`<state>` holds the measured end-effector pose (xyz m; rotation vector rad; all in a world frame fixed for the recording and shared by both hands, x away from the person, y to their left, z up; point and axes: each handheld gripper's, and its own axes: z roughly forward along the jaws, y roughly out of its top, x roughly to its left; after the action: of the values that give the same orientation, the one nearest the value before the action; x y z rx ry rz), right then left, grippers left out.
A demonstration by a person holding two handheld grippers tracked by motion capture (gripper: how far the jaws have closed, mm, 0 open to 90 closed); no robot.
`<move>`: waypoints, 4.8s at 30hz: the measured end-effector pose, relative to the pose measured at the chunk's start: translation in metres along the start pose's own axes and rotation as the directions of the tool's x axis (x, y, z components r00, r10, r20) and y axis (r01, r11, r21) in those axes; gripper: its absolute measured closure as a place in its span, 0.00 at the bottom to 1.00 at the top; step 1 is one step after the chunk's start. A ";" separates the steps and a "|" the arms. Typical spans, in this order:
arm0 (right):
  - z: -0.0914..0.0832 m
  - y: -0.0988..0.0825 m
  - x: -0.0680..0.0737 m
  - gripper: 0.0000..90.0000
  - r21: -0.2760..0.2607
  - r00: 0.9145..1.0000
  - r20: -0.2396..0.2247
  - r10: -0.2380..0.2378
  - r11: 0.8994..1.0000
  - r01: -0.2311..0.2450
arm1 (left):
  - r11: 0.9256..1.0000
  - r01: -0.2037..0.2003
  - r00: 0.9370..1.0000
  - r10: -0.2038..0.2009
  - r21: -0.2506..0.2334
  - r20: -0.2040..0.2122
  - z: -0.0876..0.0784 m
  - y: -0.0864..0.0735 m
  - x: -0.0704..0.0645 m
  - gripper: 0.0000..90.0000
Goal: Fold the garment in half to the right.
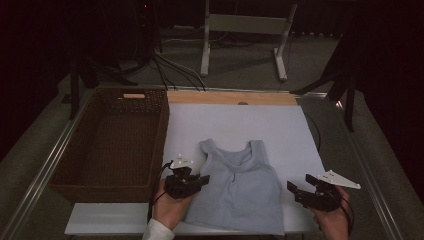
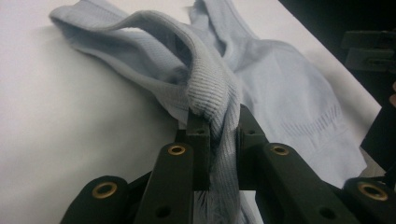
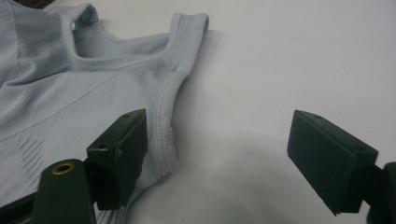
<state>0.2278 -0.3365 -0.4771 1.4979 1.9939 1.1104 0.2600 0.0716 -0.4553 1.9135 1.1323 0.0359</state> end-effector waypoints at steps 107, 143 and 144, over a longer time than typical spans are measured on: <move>0.000 -0.001 0.000 0.22 -0.005 1.000 -0.025 -0.004 1.000 0.004 | 0.995 -0.095 0.951 0.092 -0.004 0.296 0.099 0.040 -0.092 0.88; -0.001 -0.001 0.001 0.22 -0.008 0.999 -0.032 -0.008 1.000 0.007 | 0.991 -0.097 0.961 0.118 -0.094 0.250 0.096 0.048 -0.087 0.13; -0.001 -0.001 0.001 0.22 -0.008 0.999 -0.032 -0.008 1.000 0.007 | 0.991 -0.097 0.961 0.118 -0.094 0.250 0.096 0.048 -0.087 0.10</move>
<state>0.2261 -0.3360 -0.4775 1.4766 2.0130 1.1447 0.2837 -0.0646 -0.4465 1.8452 0.8421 -0.1013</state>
